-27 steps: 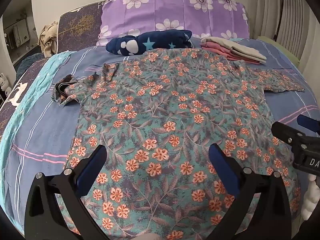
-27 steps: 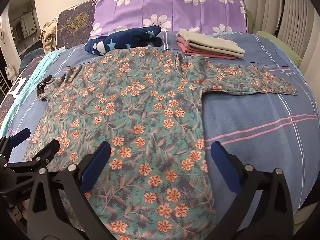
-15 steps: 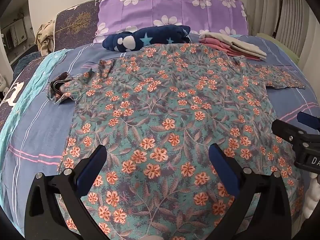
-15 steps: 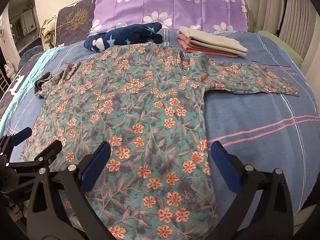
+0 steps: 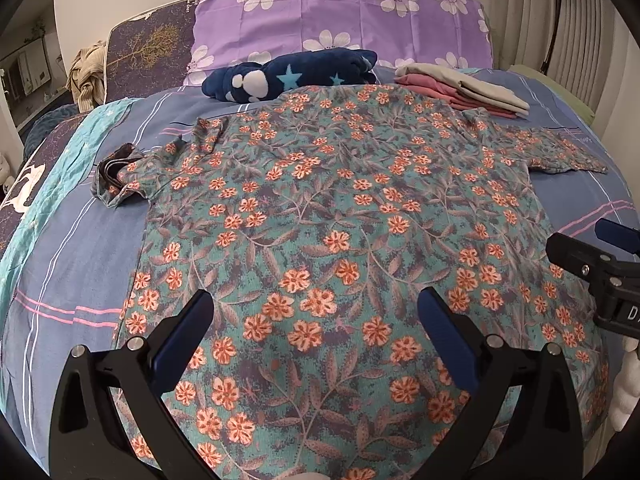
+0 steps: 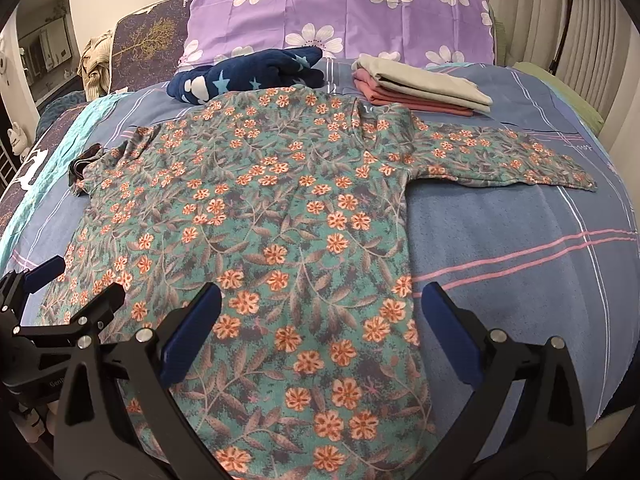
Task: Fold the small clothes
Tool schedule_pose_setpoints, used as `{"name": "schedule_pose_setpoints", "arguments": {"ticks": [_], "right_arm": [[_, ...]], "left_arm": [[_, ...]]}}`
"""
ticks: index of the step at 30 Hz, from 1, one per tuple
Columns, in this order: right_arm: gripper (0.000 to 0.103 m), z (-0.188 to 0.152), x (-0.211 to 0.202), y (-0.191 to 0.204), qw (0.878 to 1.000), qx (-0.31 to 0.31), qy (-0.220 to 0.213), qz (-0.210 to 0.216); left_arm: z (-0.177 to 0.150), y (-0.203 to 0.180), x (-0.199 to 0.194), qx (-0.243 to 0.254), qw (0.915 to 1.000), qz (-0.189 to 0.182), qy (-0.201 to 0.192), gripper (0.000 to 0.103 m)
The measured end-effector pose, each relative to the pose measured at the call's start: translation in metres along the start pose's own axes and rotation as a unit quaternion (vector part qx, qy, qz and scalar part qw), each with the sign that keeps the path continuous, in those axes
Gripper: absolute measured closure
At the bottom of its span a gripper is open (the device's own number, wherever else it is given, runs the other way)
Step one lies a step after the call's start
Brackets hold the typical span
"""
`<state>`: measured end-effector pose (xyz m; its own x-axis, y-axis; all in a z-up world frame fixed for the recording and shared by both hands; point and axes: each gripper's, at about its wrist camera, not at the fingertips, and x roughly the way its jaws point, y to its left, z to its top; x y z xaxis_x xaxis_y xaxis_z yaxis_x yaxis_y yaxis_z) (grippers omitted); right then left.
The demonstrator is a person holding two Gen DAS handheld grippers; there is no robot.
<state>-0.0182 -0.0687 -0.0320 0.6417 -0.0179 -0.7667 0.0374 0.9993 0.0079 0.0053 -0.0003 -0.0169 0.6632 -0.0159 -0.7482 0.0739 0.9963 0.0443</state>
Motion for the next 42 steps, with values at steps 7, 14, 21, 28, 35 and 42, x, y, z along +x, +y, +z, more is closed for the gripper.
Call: {"name": "schedule_pose_setpoints", "arguments": {"ticks": [7, 14, 21, 28, 35, 42], "right_arm": [[0.002, 0.000, -0.009, 0.001, 1.000, -0.004, -0.014, -0.003], [0.002, -0.001, -0.027, 0.002, 0.998, -0.014, -0.058, -0.009], [0.002, 0.000, -0.035, 0.004, 0.997, -0.015, -0.076, -0.008], [0.002, 0.000, -0.042, 0.007, 0.995, -0.018, -0.093, -0.014], [0.002, -0.001, -0.046, 0.008, 0.994, -0.015, -0.106, -0.012], [0.002, -0.003, -0.049, 0.005, 0.992, -0.003, -0.125, -0.013]], "left_arm": [[-0.001, 0.001, -0.005, 0.011, 0.9999, -0.013, 0.003, 0.001], [-0.002, 0.005, -0.013, 0.003, 0.9996, -0.024, -0.011, 0.001], [-0.003, 0.004, -0.018, 0.012, 0.9994, -0.020, -0.024, 0.001], [-0.005, 0.002, -0.025, 0.021, 0.9988, -0.023, -0.037, 0.001], [-0.008, 0.003, -0.037, 0.018, 0.9969, -0.024, -0.072, 0.001], [-0.010, 0.007, -0.044, 0.011, 0.9939, -0.040, -0.102, 0.001]]}}
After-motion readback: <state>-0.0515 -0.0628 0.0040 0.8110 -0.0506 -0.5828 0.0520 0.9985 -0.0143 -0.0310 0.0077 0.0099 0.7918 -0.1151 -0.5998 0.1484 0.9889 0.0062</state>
